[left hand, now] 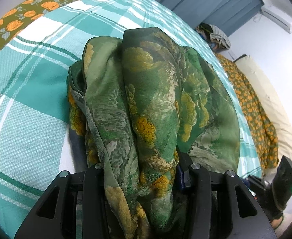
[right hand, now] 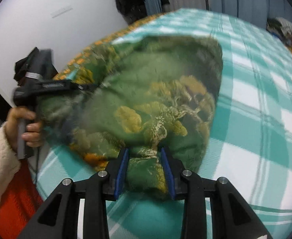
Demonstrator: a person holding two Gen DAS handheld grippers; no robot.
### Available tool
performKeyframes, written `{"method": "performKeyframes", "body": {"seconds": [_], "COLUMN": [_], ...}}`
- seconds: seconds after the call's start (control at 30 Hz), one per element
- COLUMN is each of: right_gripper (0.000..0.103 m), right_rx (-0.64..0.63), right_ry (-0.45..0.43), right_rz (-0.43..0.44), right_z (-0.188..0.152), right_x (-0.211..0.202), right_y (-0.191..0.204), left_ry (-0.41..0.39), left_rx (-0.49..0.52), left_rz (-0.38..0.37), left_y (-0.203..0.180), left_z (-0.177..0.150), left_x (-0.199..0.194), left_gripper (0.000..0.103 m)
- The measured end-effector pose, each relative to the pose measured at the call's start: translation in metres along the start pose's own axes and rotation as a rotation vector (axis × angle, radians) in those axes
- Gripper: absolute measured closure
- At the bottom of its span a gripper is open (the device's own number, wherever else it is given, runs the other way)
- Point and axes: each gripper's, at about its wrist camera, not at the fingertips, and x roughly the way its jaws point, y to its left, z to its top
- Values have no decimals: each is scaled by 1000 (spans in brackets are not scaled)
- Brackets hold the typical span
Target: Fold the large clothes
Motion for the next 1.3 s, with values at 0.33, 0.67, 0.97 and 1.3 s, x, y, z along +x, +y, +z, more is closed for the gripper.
{"method": "performKeyframes", "body": {"seconds": [0.33,0.67,0.97,1.3], "right_gripper": [66,61,60,61], "right_rx": [-45,-147,-158,-187], "right_ry": [-11,-186,9,1], "right_rz": [-45,9,47,2], "right_z": [6,63,63,56], "right_x": [-21,-46,58,56], "right_y": [8,58,94,105], "left_ry": [-3,-104,31,141], "left_rx": [-90,-230,-312,-155], "left_rz": [-8,16,-98,-63], "left_y": [-10,32,60,12], "left_z": [-2,-13,-8,17], "left_x": [-23,-102,-57,4], "left_gripper": [46,24,18,4]}}
